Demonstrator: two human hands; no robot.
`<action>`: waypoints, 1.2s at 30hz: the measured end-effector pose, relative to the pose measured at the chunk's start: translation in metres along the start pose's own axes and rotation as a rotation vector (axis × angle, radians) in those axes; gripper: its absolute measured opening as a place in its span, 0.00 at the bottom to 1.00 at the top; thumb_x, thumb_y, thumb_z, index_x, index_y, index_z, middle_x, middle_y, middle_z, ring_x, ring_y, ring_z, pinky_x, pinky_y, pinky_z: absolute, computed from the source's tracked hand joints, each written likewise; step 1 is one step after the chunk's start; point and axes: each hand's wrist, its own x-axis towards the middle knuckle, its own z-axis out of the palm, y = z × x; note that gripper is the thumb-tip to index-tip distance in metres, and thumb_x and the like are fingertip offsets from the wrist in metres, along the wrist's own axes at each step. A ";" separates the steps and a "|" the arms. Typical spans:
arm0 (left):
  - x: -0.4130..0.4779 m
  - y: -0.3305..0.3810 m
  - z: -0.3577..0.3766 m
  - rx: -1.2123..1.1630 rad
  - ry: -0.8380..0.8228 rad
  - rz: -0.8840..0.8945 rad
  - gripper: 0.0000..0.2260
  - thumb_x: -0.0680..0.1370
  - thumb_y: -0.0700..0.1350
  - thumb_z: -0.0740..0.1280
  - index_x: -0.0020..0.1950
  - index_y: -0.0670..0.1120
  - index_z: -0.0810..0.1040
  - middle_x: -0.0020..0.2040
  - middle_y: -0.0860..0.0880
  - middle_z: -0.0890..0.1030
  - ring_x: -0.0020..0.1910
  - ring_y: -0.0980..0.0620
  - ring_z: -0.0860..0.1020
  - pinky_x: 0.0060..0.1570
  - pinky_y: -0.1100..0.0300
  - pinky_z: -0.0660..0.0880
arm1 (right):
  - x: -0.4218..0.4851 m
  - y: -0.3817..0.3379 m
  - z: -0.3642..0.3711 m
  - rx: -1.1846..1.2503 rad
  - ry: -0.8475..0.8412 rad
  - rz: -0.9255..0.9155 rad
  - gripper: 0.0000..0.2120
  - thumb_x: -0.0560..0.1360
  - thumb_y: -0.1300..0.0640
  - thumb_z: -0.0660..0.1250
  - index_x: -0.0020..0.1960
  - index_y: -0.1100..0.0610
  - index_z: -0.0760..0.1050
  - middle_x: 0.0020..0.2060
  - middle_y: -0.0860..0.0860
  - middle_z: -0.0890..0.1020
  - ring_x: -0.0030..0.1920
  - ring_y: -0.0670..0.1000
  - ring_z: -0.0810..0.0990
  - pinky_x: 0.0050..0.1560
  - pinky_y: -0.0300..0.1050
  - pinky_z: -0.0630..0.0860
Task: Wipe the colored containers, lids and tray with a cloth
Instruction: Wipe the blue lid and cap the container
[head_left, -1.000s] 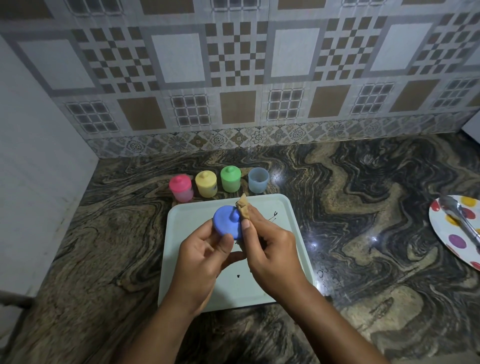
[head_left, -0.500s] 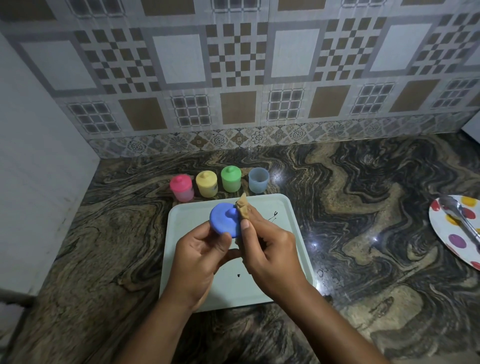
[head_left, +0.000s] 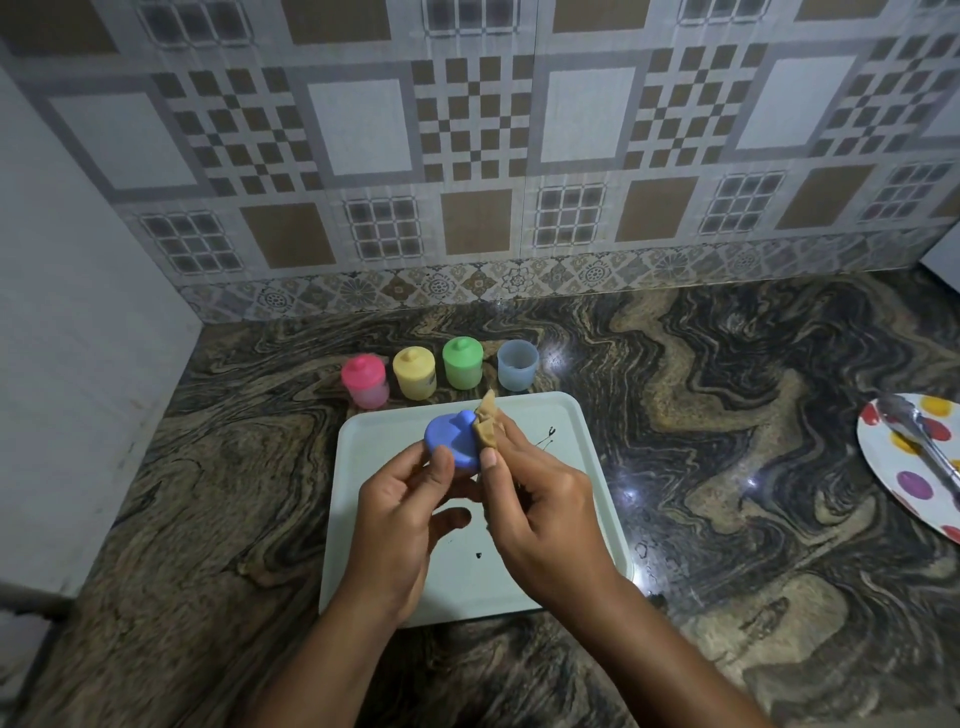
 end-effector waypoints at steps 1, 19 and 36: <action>0.001 0.000 -0.001 -0.024 0.020 -0.007 0.12 0.78 0.51 0.68 0.52 0.45 0.85 0.48 0.42 0.85 0.37 0.50 0.80 0.41 0.54 0.74 | 0.000 0.000 0.000 -0.003 0.000 -0.004 0.19 0.83 0.53 0.58 0.68 0.56 0.80 0.69 0.49 0.79 0.70 0.45 0.76 0.67 0.45 0.75; -0.002 0.008 -0.003 -0.261 -0.007 -0.023 0.24 0.80 0.58 0.61 0.62 0.40 0.81 0.63 0.39 0.81 0.63 0.44 0.79 0.51 0.49 0.80 | -0.002 -0.005 0.001 -0.094 0.075 -0.155 0.15 0.82 0.60 0.62 0.66 0.61 0.80 0.67 0.54 0.79 0.73 0.42 0.72 0.69 0.37 0.72; -0.001 0.004 -0.002 -0.100 -0.003 -0.023 0.23 0.75 0.59 0.64 0.58 0.42 0.82 0.57 0.44 0.85 0.55 0.49 0.83 0.43 0.61 0.79 | 0.000 0.000 0.002 -0.105 0.077 -0.136 0.16 0.82 0.60 0.63 0.68 0.59 0.79 0.68 0.54 0.79 0.74 0.45 0.71 0.71 0.44 0.73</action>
